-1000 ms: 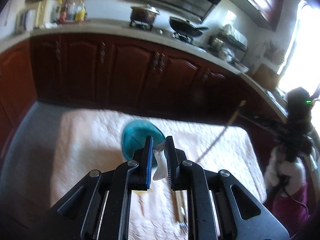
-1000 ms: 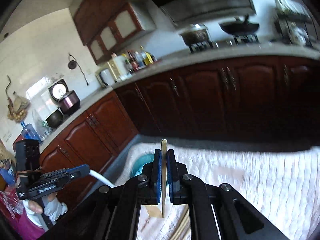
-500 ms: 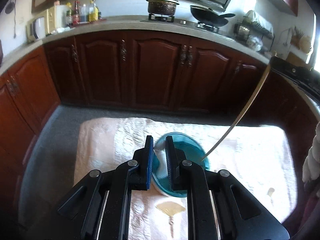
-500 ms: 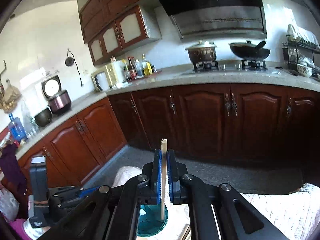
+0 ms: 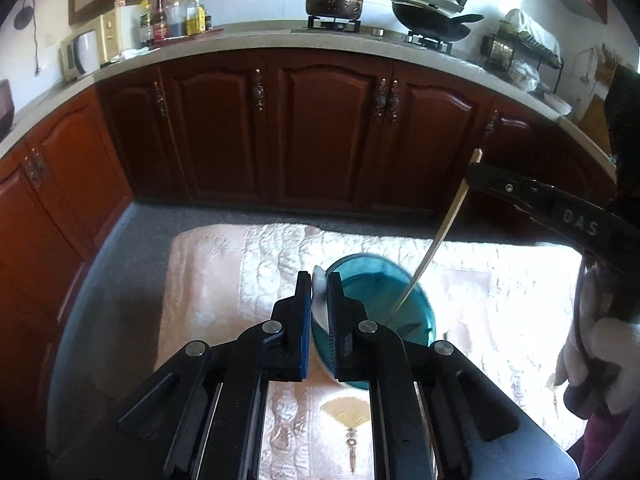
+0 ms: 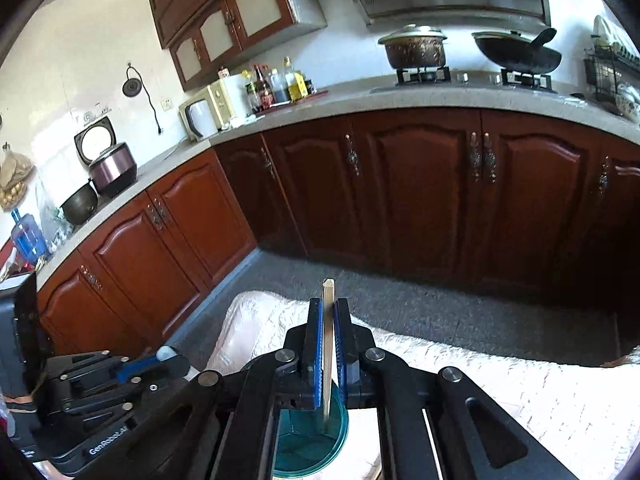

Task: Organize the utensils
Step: 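Lower the spoon into the rose-print cup with the left tool while the right tool drops the chopstick in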

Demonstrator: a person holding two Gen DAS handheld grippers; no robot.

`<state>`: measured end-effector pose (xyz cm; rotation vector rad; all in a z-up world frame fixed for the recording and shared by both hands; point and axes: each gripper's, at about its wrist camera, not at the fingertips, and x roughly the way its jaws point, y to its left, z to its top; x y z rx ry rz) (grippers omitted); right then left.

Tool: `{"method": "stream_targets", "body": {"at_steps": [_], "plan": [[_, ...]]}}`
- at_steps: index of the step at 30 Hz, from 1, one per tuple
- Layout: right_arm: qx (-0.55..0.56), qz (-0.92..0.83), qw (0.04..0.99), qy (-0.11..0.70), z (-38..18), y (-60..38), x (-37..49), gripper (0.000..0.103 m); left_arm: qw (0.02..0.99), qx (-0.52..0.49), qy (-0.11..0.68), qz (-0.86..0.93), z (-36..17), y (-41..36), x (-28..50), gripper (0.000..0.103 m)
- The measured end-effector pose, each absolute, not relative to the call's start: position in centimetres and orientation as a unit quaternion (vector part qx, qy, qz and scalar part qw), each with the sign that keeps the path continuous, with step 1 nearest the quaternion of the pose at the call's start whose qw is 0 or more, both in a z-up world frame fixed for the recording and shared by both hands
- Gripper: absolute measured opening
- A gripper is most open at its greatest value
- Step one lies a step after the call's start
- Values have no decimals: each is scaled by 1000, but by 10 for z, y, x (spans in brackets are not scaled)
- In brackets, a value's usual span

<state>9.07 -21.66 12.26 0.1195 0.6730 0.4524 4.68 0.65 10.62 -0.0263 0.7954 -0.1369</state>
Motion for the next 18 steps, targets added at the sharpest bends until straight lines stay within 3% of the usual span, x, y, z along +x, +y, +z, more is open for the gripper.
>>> {"method": "stream_targets", "body": {"at_steps": [18], "plan": [[78, 219, 898, 373, 92, -218, 107, 6, 899, -48, 429, -70, 58, -5, 64, 8]]}}
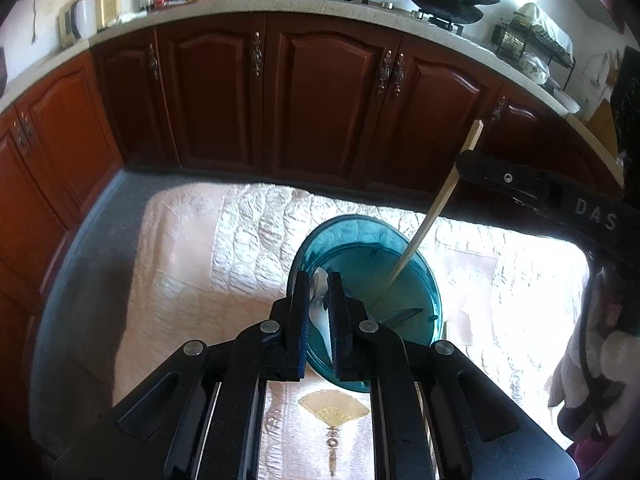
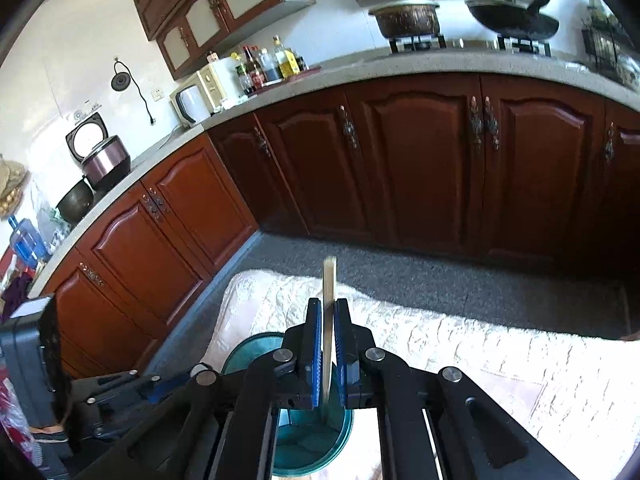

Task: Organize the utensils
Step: 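Lower the spoon into the rose-print cup with the left tool while the right tool drops the chopstick in, then open both tools and pull them back from the cup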

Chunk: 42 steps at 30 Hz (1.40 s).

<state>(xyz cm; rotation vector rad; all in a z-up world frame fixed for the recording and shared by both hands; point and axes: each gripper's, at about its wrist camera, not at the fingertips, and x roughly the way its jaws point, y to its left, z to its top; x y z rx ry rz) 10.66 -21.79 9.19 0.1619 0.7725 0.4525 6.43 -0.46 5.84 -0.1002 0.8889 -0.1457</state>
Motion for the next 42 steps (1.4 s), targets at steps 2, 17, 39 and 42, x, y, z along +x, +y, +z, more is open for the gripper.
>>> {"method": "stream_targets", "body": {"at_steps": [2, 17, 39, 42], "plan": [[73, 217, 899, 373, 91, -219, 102, 9, 897, -56, 433, -73, 56, -3, 63, 15], [72, 183, 908, 371, 77, -265, 20, 38, 878, -43, 467, -100, 42, -1, 7, 51], [71, 94, 914, 387, 50, -317, -83, 42, 885, 28, 451, -110, 32, -52, -58, 51], [73, 92, 912, 392, 45, -321, -89, 42, 885, 29, 449, -120, 34, -58, -61, 51]]}}
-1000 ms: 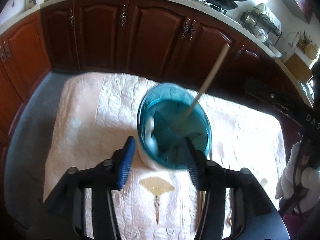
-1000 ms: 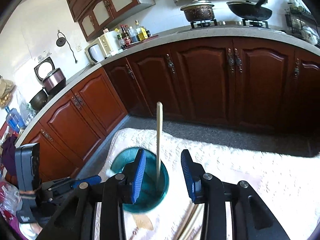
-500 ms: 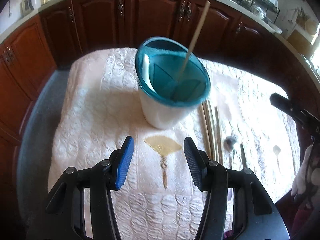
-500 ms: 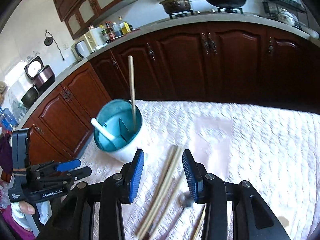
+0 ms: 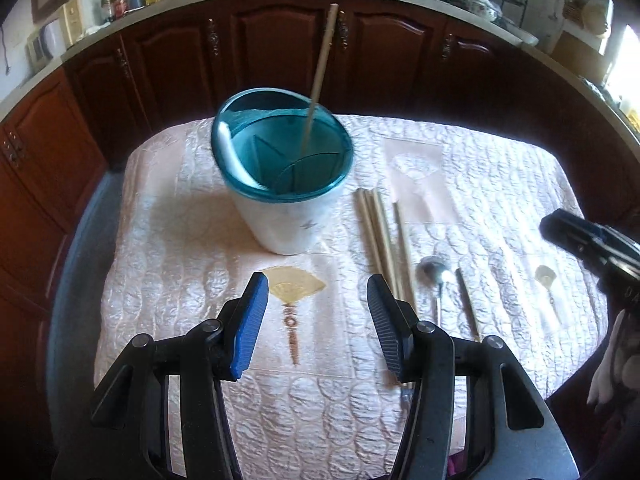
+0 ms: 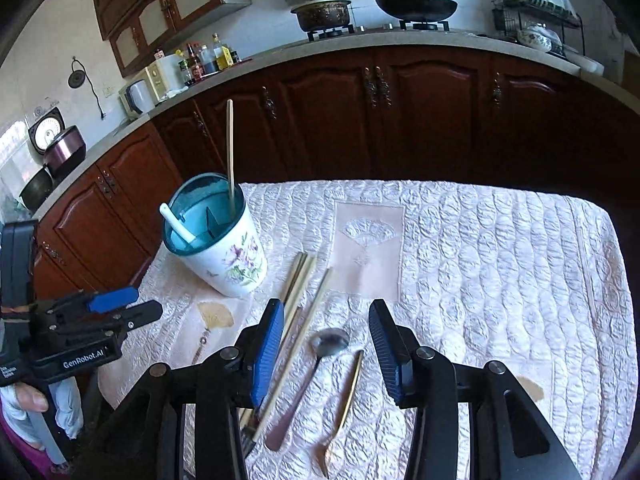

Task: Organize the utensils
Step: 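Open both tools and pull them back from the cup, then grasp one wooden chopstick with the left tool while the right tool grasps another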

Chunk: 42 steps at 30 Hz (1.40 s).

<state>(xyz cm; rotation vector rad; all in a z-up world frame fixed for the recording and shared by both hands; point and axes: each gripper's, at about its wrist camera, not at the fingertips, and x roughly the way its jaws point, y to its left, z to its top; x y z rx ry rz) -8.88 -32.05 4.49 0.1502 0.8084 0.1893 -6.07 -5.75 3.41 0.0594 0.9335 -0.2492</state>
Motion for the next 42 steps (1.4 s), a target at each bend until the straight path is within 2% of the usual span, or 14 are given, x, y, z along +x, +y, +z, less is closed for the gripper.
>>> {"method": "stream_targets", "body": {"at_steps": [13, 19, 26, 31, 33, 35, 37, 39, 41, 42], "plan": [[122, 119, 883, 438, -2, -320, -55, 42, 861, -13, 480, -165, 13, -74, -47, 51], [133, 122, 859, 478, -40, -302, -2, 31, 852, -33, 488, -184, -5, -82, -37, 51], [132, 105, 839, 517, -77, -283, 49, 28, 842, -25, 503, -195, -30, -97, -24, 51], [143, 100, 837, 519, -87, -291, 59, 10, 831, -23, 520, -198, -53, -110, -10, 50], [149, 102, 837, 516, -85, -299, 55, 10, 825, -21, 529, -197, -64, -116, -4, 44], [151, 101, 838, 514, -83, -306, 49, 10, 820, -24, 538, -197, -73, -119, 1, 25], [156, 104, 836, 515, -83, -312, 44, 10, 816, -39, 541, -202, -77, -117, 3, 15], [161, 109, 834, 516, -84, -316, 37, 10, 816, -53, 538, -205, -77, -113, 2, 12], [169, 117, 830, 518, -85, -320, 30, 10, 820, -51, 533, -203, -72, -107, -2, 1], [175, 124, 827, 519, -88, -320, 25, 9, 822, -51, 530, -204, -68, -103, -5, 1]]}}
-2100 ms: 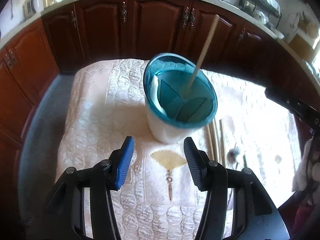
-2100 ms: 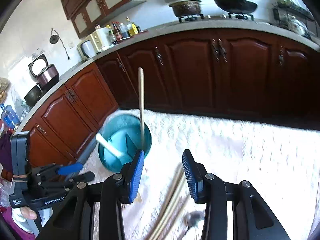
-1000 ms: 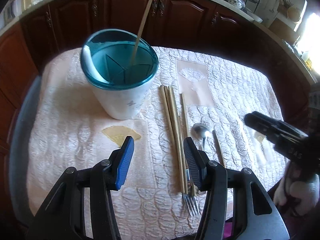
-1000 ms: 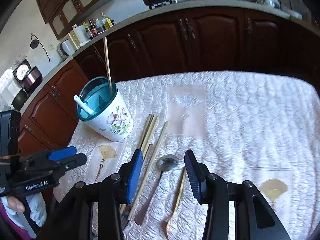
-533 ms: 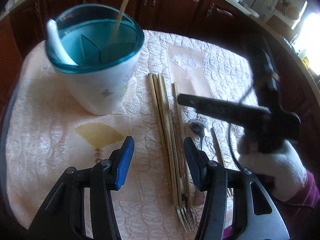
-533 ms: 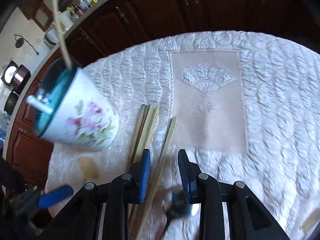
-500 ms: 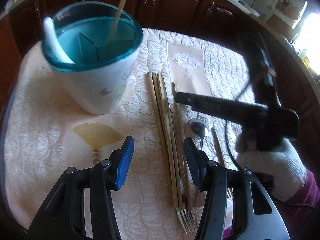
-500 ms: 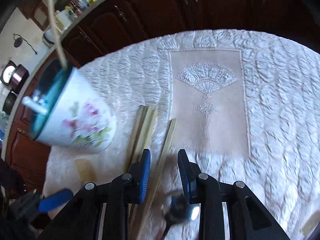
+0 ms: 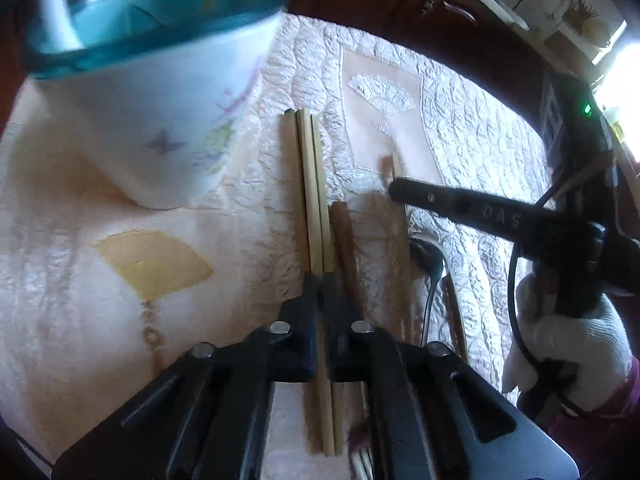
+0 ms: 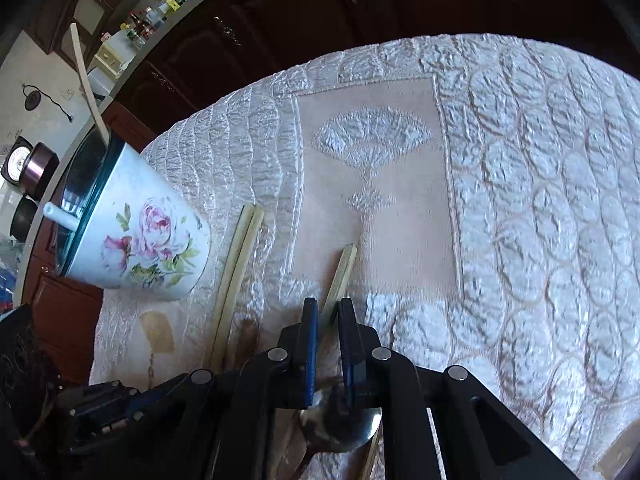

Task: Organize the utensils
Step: 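Grasp one wooden chopstick with the left tool while the right tool grasps another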

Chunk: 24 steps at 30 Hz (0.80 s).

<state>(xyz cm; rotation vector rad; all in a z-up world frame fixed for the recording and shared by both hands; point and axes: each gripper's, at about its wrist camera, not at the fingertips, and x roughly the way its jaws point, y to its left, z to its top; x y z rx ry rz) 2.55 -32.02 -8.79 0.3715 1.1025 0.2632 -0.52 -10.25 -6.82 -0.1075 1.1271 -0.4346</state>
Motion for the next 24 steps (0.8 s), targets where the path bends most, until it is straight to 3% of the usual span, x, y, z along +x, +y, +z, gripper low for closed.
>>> {"method": "stream_targets", "body": {"at_steps": [10, 12, 14, 15, 18, 19, 20, 24], "plan": [[158, 125, 829, 521, -92, -311, -11, 8, 824, -36, 527, -202, -61, -68, -34, 1], [151, 118, 832, 521, -92, -309, -14, 8, 825, -54, 520, -216, -54, -72, -34, 13], [146, 114, 833, 521, -90, -311, -10, 8, 824, -60, 516, -229, -53, -83, -32, 39], [149, 113, 833, 521, -89, -313, -11, 8, 825, -58, 513, -230, -52, -89, -30, 39], [156, 114, 832, 520, -83, -321, -1, 8, 823, -45, 522, -219, -64, -109, -17, 39], [159, 115, 832, 519, -81, -325, 0, 8, 819, -43, 531, -215, -71, -114, -12, 32], [160, 116, 832, 518, -78, -324, -5, 8, 814, -41, 539, -214, -76, -117, -9, 13], [170, 128, 830, 515, -69, -333, -9, 8, 812, -48, 540, -215, -75, -106, -14, 4]]}}
